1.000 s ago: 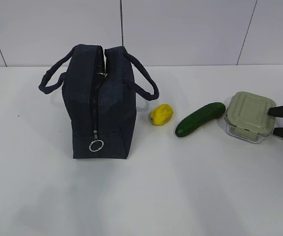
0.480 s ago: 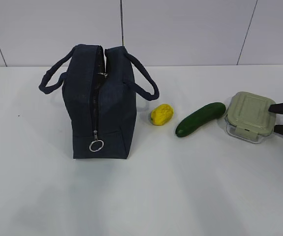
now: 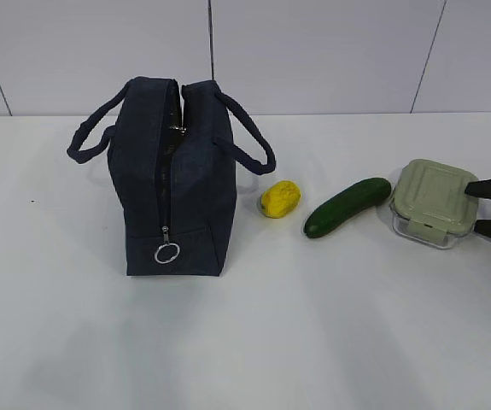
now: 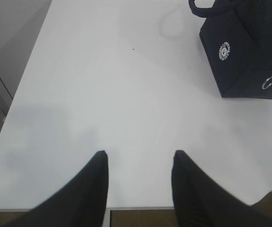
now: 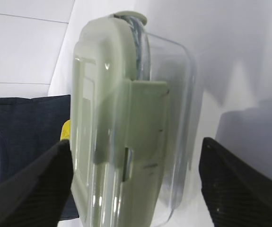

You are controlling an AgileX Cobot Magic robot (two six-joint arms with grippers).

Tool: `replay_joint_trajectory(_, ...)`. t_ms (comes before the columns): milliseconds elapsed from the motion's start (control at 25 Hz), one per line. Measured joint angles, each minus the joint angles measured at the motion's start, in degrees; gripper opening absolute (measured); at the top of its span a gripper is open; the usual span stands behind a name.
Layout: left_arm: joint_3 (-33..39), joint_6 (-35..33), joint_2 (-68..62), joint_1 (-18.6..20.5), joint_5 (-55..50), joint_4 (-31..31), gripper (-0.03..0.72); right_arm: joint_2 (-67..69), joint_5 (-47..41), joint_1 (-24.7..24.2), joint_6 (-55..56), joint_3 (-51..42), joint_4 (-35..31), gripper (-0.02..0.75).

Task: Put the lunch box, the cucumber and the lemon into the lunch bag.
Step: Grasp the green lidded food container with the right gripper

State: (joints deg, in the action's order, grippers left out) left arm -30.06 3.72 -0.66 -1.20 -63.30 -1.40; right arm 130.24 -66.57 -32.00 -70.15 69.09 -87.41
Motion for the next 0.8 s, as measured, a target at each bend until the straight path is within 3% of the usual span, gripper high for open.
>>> replay_joint_trajectory(320,0.0,0.0,0.0,0.0,0.0,0.0,0.317,0.0,0.1,3.1,0.0,0.0,-0.6,0.621)
replay_joint_trajectory(800,0.0,0.0,0.0,0.0,0.0,-0.1,0.317,0.0,0.1,3.3,-0.1,0.0,-2.2,0.589)
